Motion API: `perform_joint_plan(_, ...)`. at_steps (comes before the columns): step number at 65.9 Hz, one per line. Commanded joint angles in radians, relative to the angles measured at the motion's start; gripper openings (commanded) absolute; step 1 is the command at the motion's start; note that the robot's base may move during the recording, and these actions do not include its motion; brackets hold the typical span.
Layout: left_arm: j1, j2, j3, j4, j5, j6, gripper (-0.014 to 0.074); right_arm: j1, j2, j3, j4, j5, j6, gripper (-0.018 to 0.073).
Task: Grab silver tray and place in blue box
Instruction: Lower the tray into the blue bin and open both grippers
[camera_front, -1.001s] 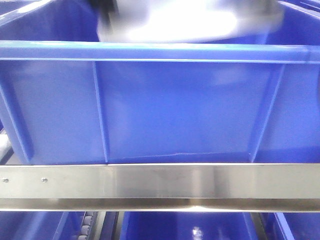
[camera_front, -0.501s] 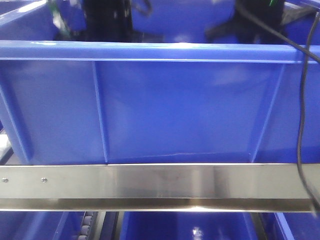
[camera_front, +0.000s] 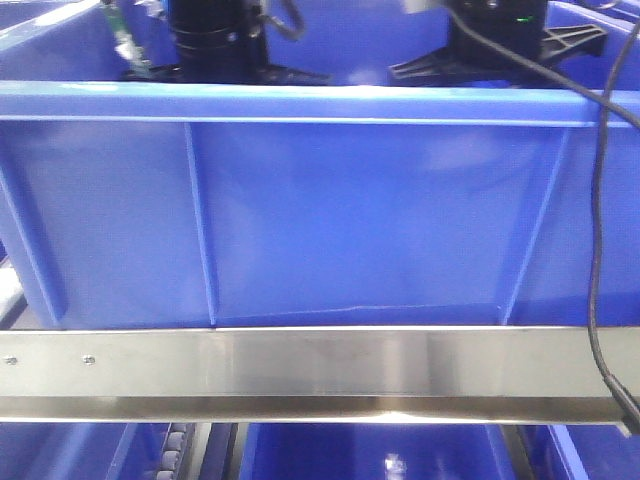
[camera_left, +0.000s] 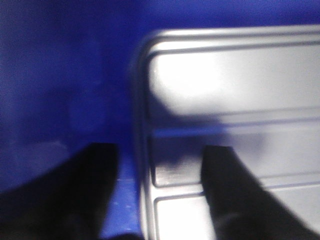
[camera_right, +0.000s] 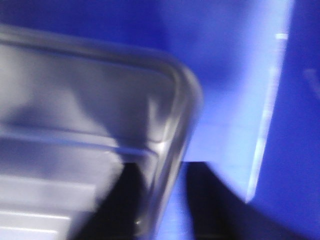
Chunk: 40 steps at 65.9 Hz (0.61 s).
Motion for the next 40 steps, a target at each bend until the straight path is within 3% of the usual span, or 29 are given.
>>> perform_joint_plan(1, -0.002, -0.061, -0.051, 0.009, -0.033, 0.001, 0.0380, -0.001, -0.065, -0.036, -0.051, -0.017, -0.010, 0.0606)
perform_joint_plan(15, -0.017, -0.098, -0.137, 0.005, 0.057, 0.065, 0.0379, -0.001, -0.141, -0.036, -0.068, 0.015, -0.010, 0.0559)
perform_joint_plan(31, -0.039, -0.212, -0.139, 0.020, 0.134, 0.155, 0.0363, 0.004, -0.272, -0.033, -0.069, 0.055, -0.021, 0.0330)
perform_joint_plan(40, -0.081, -0.308, -0.080, 0.097, 0.141, 0.166, 0.0239, 0.005, -0.364, 0.015, -0.068, 0.047, -0.021, 0.0162)
